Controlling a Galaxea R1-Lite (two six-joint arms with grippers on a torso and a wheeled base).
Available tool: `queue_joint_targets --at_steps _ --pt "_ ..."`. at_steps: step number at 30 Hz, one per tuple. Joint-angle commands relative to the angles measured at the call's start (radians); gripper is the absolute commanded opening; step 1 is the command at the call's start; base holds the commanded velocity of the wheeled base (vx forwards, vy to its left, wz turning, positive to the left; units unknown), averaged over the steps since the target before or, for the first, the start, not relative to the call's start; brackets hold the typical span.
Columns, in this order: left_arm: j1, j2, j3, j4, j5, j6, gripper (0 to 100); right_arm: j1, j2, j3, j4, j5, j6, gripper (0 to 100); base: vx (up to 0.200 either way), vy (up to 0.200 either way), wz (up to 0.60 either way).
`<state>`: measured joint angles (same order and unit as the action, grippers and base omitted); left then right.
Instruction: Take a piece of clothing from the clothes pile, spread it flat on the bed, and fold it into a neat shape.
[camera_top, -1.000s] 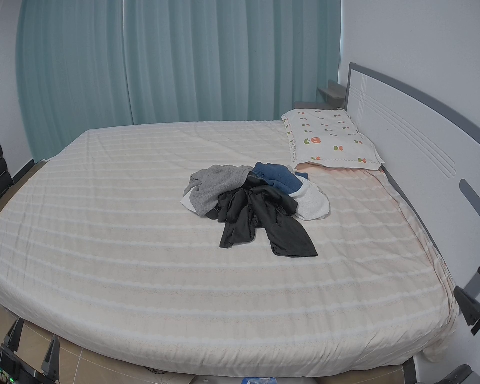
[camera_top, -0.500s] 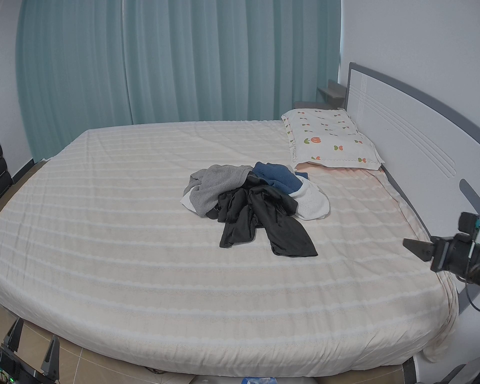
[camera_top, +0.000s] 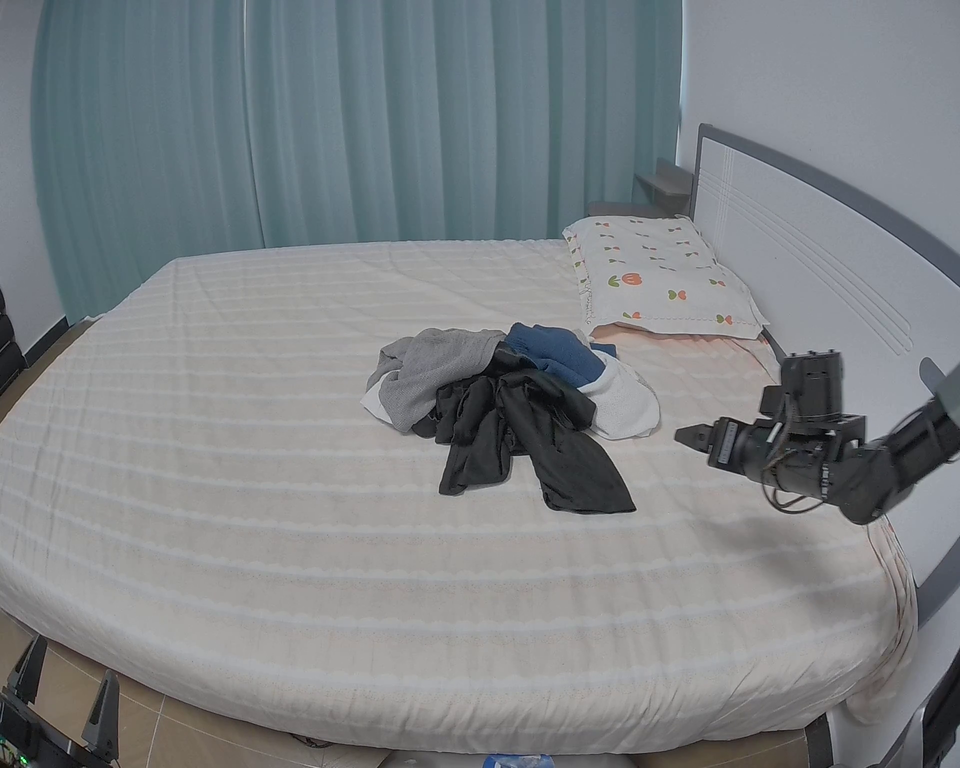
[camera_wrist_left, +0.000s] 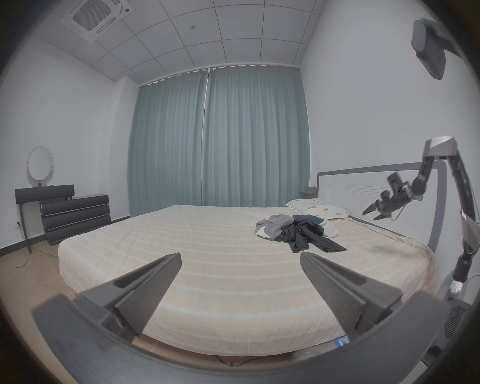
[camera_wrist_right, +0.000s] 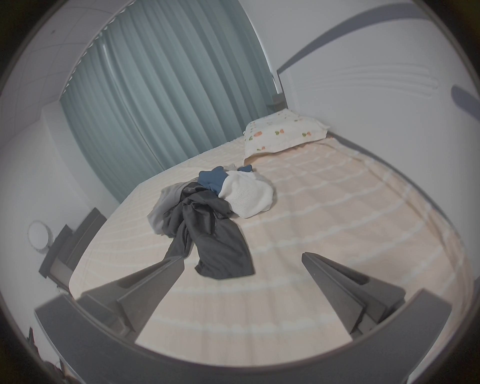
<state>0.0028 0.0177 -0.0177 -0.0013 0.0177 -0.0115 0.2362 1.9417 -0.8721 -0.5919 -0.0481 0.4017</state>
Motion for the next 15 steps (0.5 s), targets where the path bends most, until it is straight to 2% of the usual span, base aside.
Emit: queue_joint_targets --at_steps 1,6,9,15 --pt "0.000 -0.018 0.016 0.000 0.001 -0.001 100 0.089 0.493 -0.357 -0.049 -0.044 0.151 100 0.000 0.000 0.00" --pt "0.000 -0.018 0.016 0.000 0.001 -0.001 100 0.114 0.569 -0.396 -0.049 -0.061 0.161 100 0.000 0.000 0.00" --pt "0.000 -0.018 0.016 0.000 0.001 -0.001 100 0.117 0.612 -0.447 -0.046 -0.098 0.161 100 0.000 0.000 0.00" --pt "0.000 -0.018 0.016 0.000 0.001 -0.001 100 0.126 0.643 -0.485 -0.042 -0.108 0.160 100 0.000 0.000 0.00"
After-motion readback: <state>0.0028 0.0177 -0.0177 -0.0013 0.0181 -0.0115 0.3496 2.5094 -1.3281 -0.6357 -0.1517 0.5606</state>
